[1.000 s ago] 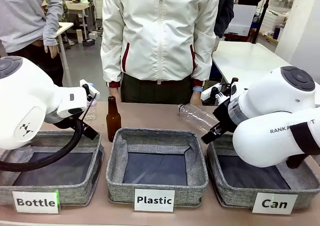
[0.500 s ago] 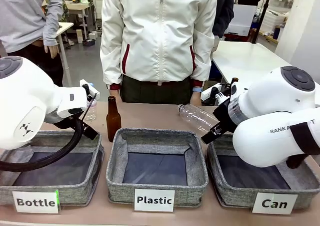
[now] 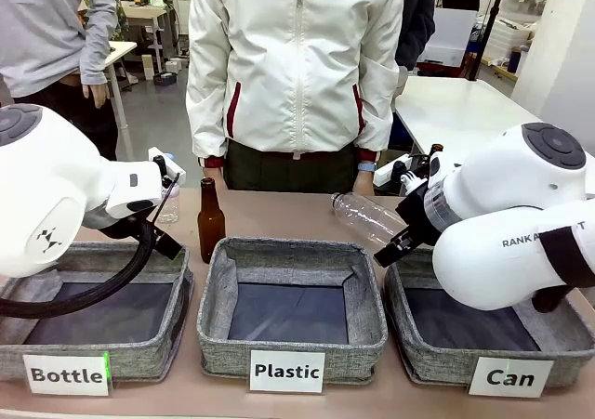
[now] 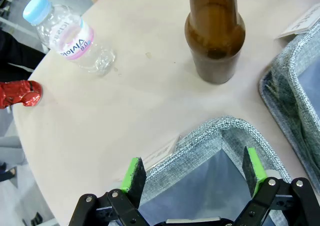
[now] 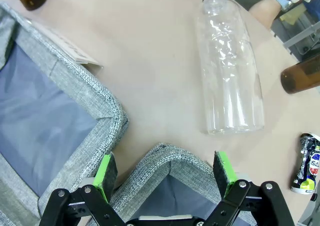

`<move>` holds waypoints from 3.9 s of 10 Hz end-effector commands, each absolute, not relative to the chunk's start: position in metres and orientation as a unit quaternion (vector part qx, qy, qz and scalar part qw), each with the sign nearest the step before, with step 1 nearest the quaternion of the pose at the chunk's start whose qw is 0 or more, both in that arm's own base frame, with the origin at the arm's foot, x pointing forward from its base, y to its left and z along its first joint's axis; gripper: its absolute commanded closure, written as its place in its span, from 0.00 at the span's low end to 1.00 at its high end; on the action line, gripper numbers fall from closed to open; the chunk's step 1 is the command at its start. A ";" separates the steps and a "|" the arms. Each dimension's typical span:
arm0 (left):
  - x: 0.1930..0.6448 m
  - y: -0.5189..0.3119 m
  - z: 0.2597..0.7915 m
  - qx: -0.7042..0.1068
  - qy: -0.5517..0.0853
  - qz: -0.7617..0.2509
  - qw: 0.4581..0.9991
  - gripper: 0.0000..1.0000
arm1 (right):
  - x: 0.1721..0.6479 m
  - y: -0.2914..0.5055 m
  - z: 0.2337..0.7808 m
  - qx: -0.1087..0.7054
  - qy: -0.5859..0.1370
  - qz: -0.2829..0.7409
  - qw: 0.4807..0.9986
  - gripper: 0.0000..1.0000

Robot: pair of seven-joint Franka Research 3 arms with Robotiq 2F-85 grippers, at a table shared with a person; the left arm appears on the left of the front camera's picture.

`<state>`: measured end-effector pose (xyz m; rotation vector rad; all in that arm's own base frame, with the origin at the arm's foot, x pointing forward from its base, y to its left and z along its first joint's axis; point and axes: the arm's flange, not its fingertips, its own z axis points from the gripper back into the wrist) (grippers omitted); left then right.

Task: Sort the can waste into the basket.
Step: Pick up the can waste from the table and place it in the right Fabric basket.

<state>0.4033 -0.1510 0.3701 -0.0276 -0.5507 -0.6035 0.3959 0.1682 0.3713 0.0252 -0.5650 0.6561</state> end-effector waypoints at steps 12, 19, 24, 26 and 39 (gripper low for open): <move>0.256 0.013 0.494 -0.359 -0.245 -0.183 0.882 0.00 | 0.253 0.013 0.523 0.292 -0.283 0.105 0.907 0.00; 0.204 0.202 0.364 -0.571 -0.352 0.151 0.727 0.00 | 0.210 -0.196 0.396 0.526 -0.333 -0.206 0.755 0.00; 0.210 0.277 0.379 -0.559 -0.349 0.178 0.731 0.00 | 0.213 -0.268 0.428 0.517 -0.330 -0.231 0.755 0.00; 0.210 0.277 0.379 -0.559 -0.349 0.178 0.731 0.00 | 0.213 -0.268 0.428 0.517 -0.330 -0.231 0.755 0.00; 0.469 0.225 0.453 -0.312 -0.263 0.022 0.913 0.00 | 0.213 -0.268 0.428 0.517 -0.330 -0.231 0.755 0.00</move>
